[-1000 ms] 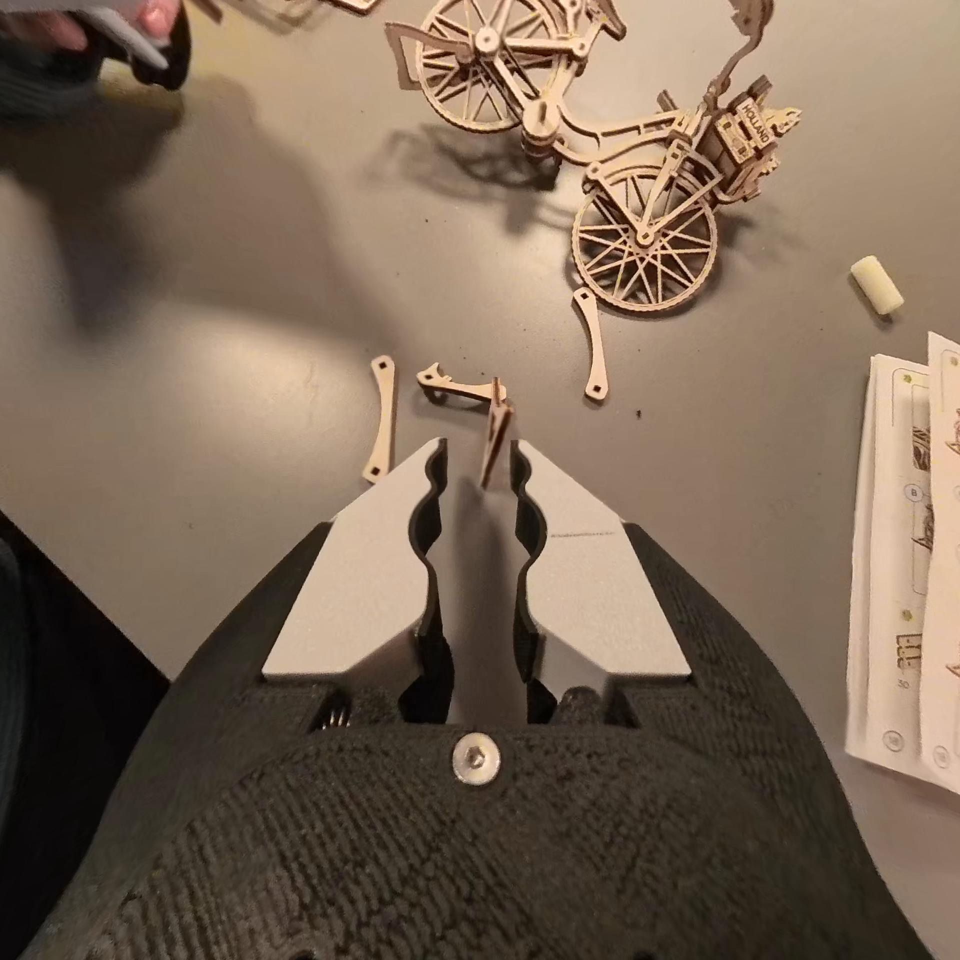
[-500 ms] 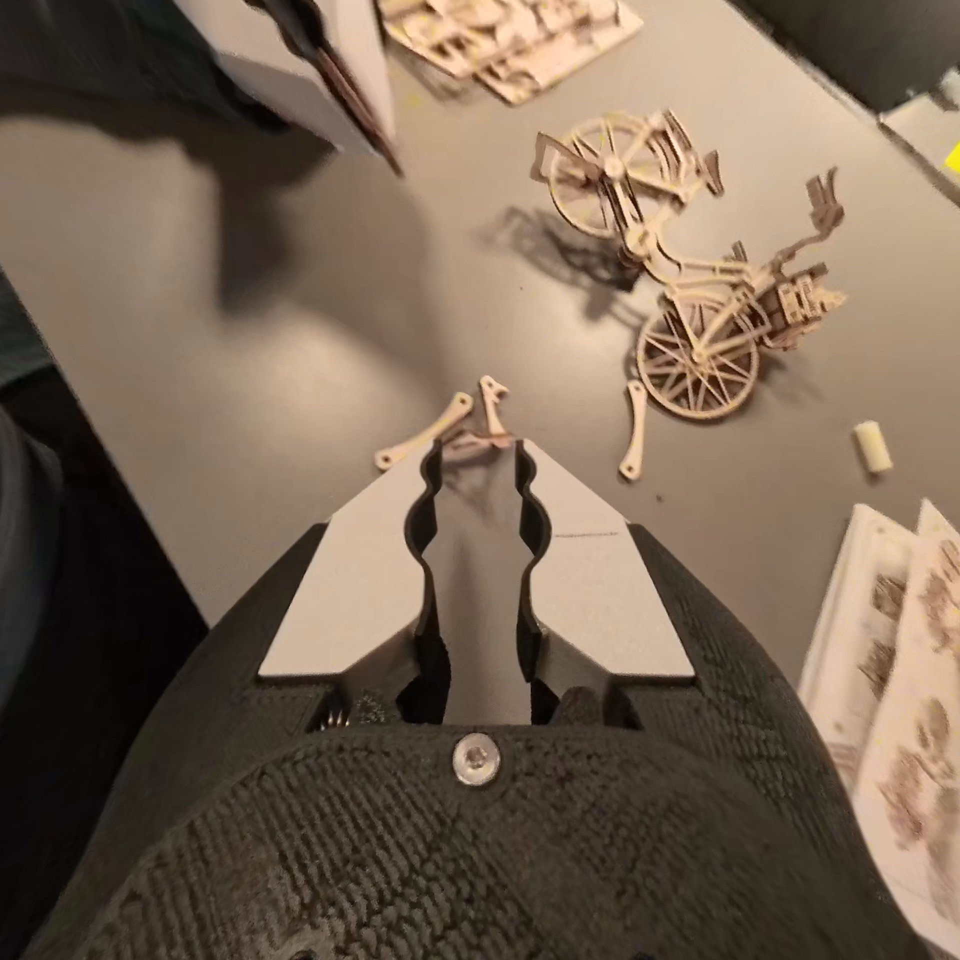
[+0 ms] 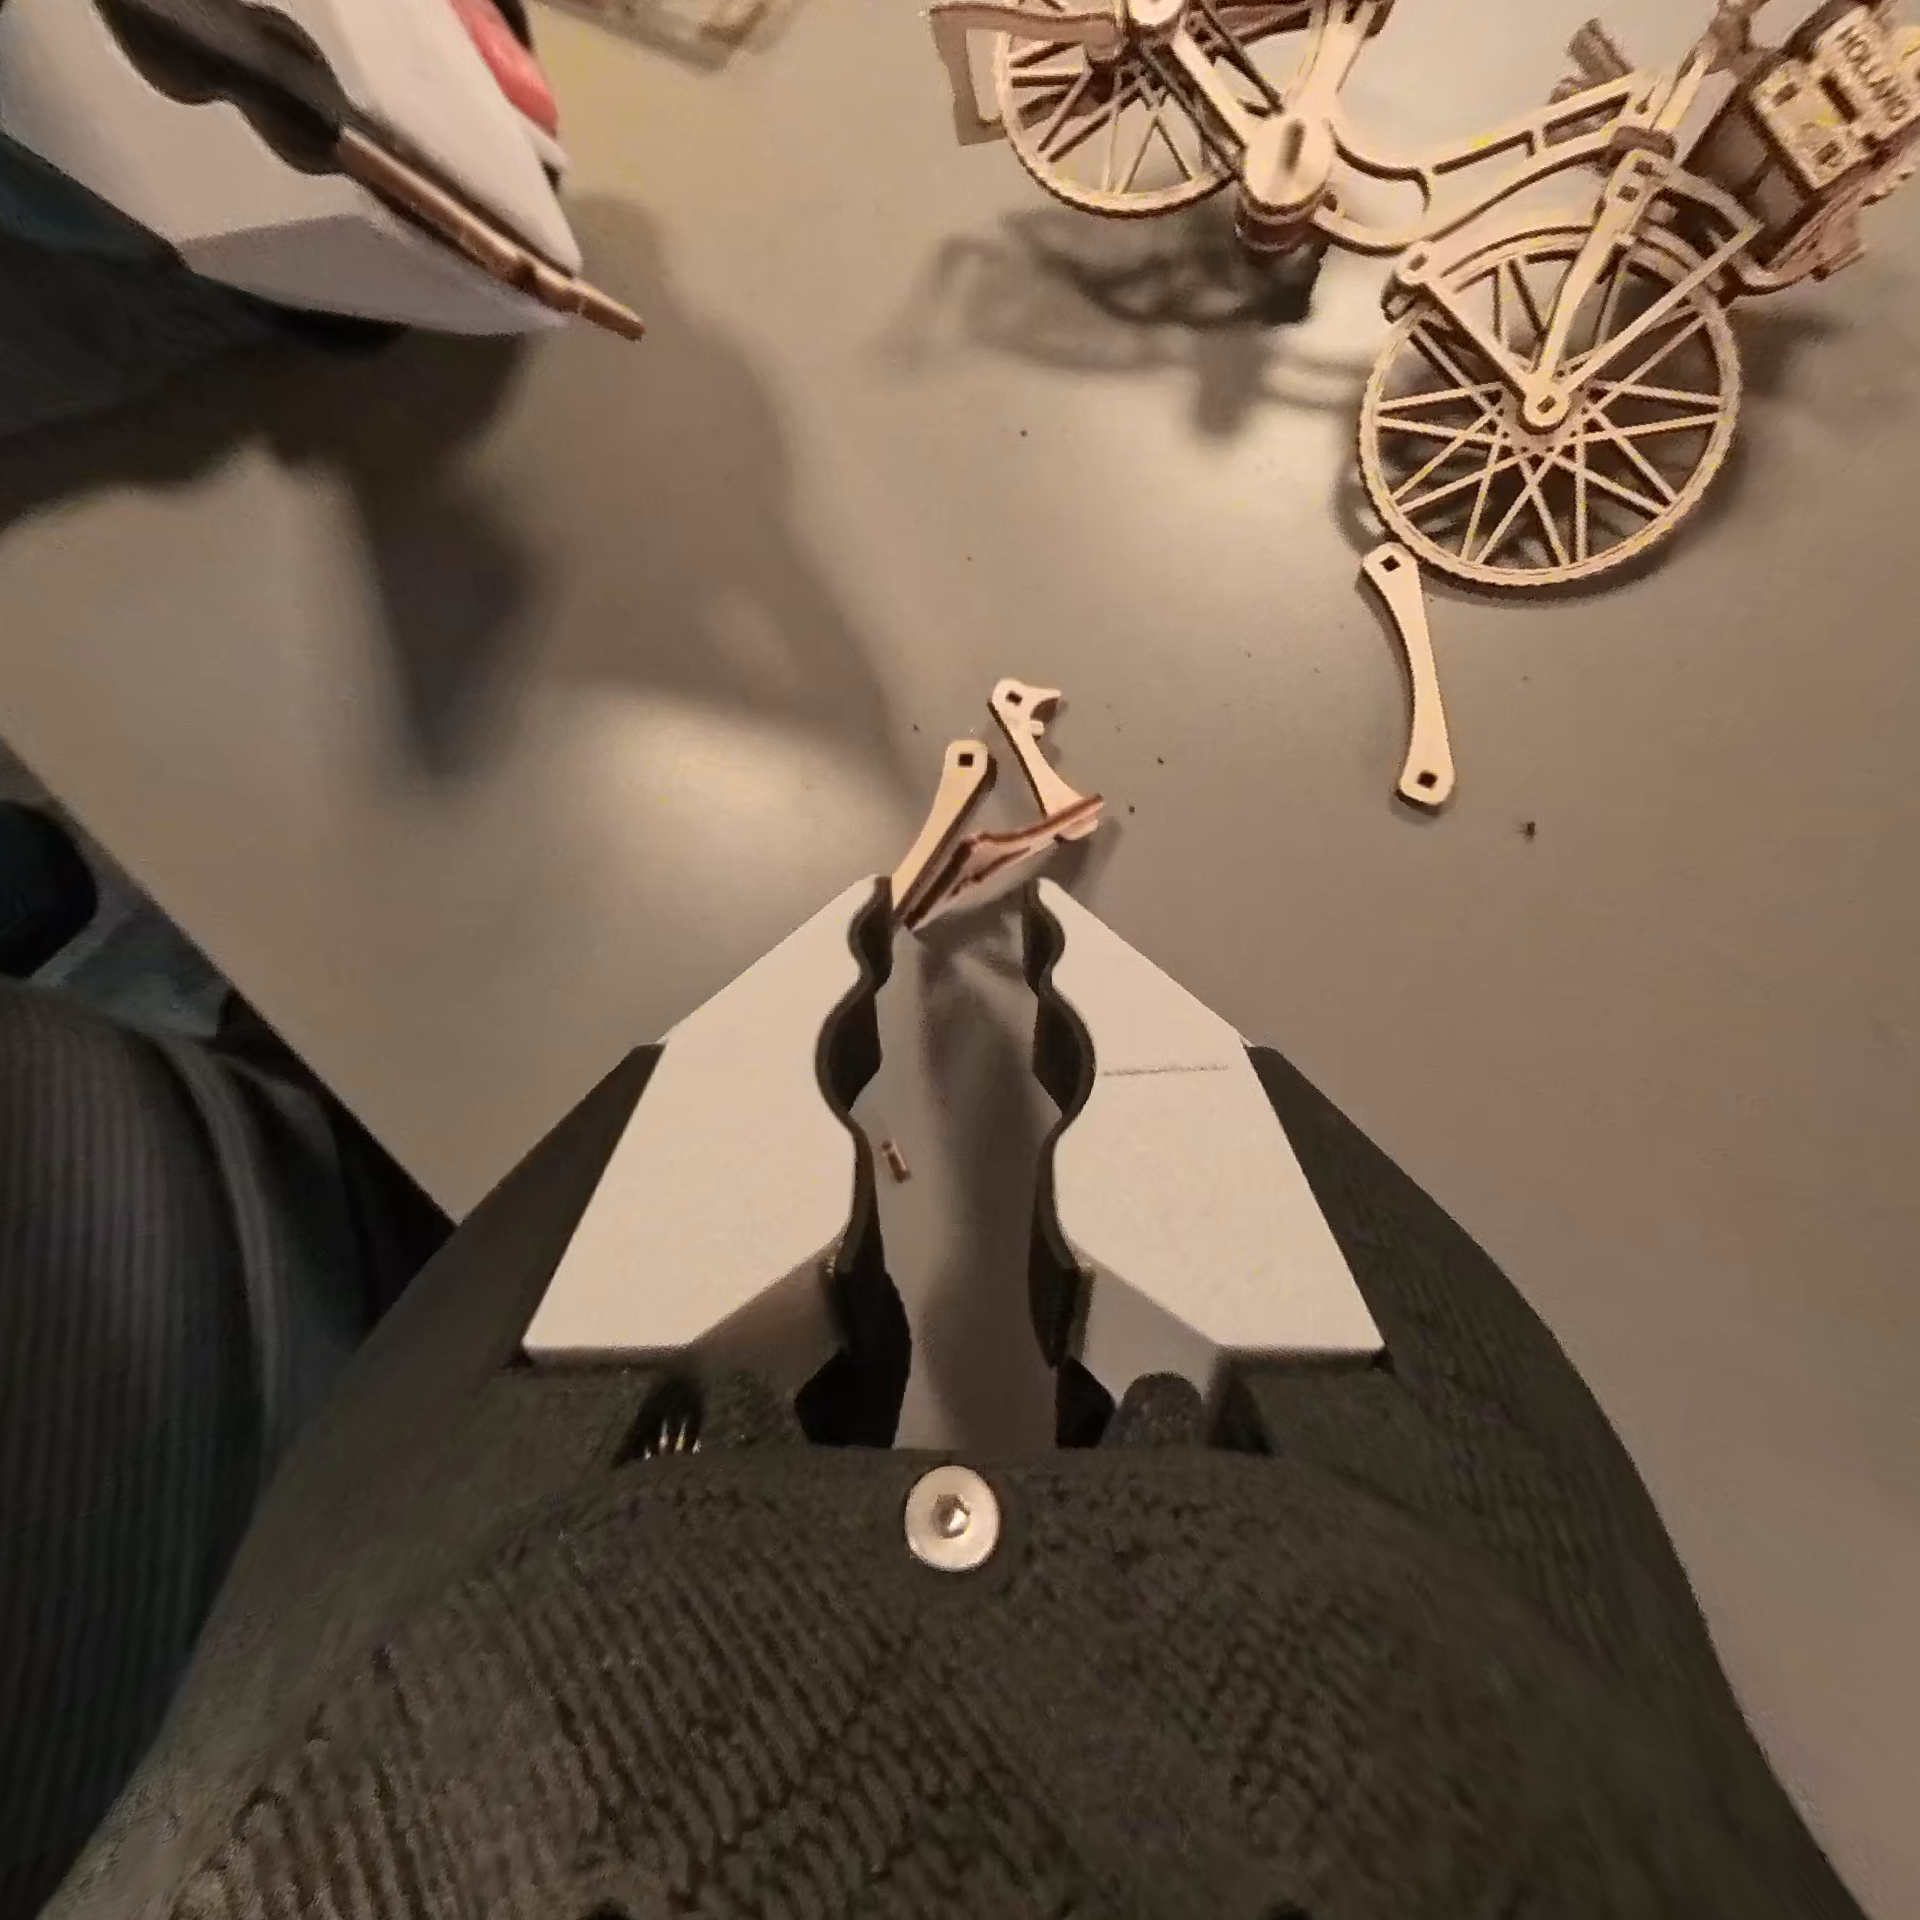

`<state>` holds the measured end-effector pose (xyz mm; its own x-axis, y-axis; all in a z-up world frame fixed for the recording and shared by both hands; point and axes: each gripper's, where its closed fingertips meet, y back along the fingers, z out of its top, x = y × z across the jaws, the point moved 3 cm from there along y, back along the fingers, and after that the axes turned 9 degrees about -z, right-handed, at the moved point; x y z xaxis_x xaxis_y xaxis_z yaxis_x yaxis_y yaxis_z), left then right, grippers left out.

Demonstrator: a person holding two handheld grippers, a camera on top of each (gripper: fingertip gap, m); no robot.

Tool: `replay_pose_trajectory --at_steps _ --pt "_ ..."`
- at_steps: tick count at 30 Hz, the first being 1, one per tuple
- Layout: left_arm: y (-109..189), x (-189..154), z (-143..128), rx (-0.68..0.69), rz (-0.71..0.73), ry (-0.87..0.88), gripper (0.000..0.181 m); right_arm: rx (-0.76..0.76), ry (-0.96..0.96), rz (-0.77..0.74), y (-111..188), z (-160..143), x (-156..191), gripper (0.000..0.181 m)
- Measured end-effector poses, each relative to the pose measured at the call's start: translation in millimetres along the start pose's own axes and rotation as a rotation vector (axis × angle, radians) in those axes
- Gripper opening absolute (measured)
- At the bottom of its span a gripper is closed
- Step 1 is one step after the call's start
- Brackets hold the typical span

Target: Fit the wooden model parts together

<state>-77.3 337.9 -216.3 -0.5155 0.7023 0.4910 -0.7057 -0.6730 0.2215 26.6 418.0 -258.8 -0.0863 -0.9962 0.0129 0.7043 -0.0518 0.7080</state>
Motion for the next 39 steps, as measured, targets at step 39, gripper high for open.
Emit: replay_pose_trajectory --at_steps 39 --pt "28.8 46.0 -5.7 0.089 0.461 -0.096 0.002 -0.104 0.117 -0.124 -37.5 32.8 16.3 0.017"
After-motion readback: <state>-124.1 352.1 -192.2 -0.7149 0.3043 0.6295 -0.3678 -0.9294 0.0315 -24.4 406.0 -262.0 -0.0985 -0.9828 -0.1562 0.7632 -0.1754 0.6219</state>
